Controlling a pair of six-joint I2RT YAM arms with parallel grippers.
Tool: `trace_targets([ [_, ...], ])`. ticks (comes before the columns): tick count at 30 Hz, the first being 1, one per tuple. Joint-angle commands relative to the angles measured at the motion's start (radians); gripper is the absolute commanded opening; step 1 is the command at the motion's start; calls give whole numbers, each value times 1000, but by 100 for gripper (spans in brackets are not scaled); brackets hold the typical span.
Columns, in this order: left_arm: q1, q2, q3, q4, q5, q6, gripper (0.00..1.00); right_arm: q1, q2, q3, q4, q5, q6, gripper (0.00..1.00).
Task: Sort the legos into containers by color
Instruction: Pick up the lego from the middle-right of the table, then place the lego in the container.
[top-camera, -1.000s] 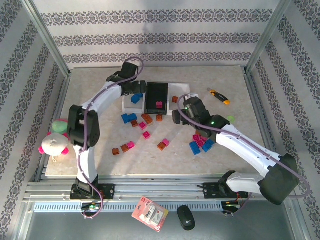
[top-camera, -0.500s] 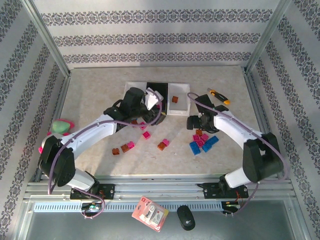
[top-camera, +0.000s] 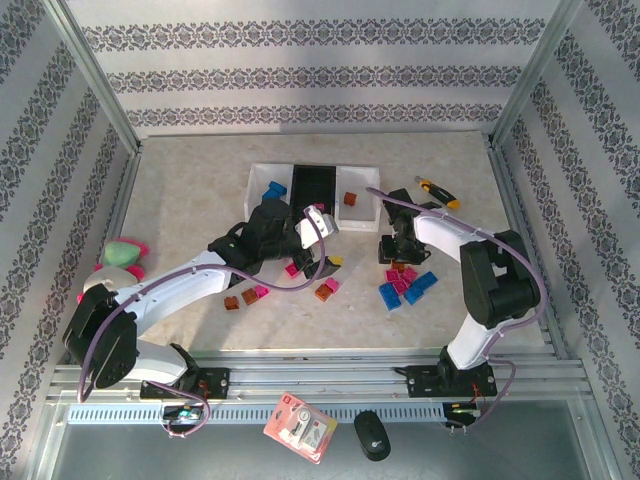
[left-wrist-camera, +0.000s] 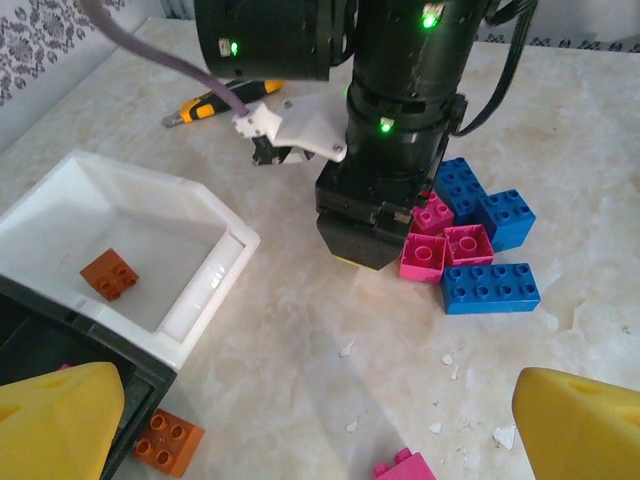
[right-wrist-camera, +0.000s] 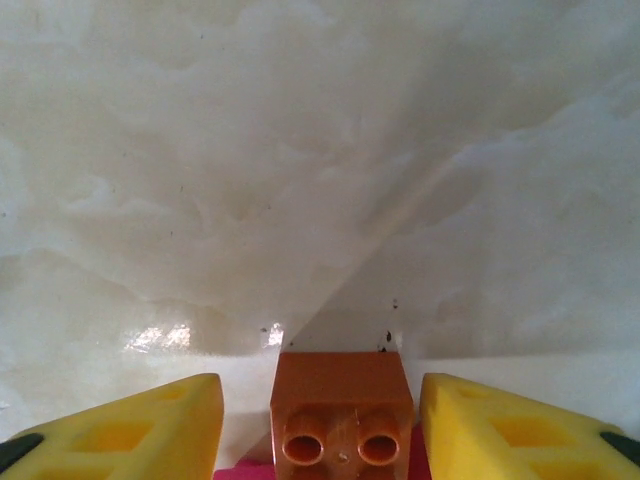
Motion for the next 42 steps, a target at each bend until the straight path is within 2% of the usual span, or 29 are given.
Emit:
trace_targets([
  [1,-15,-25,-11,59,37,29,99,-7,16,22,-22,0,-9,50],
  [5,-14,-31,-15,64,40,28,99,-10,11,23,-25,7,-11,40],
  [7,-15,-34,-17,60,37,28,99,-8,-1,26,-31,8,-11,38],
  [12,-16,-60,-47,87,-7,-4,99,1,-71,55,-47,7,-8,27],
  [19,-14,-128,-157,157,-156,-149,99,49,-137,173,12,32,-38,26],
  [23,-14,-166,-233,195,-216,-254,99,62,-79,260,162,71,-53,26],
  [27,-11,-178,-253,155,-318,-354,99,60,56,358,307,101,-67,26],
  [30,-9,-172,-249,113,-402,-429,99,59,168,462,331,98,-81,27],
  [36,-8,-157,-232,23,-484,-477,99,56,288,592,292,87,-102,34],
  [42,33,-112,-198,-95,-598,-539,99,62,181,549,288,75,-154,66],
])
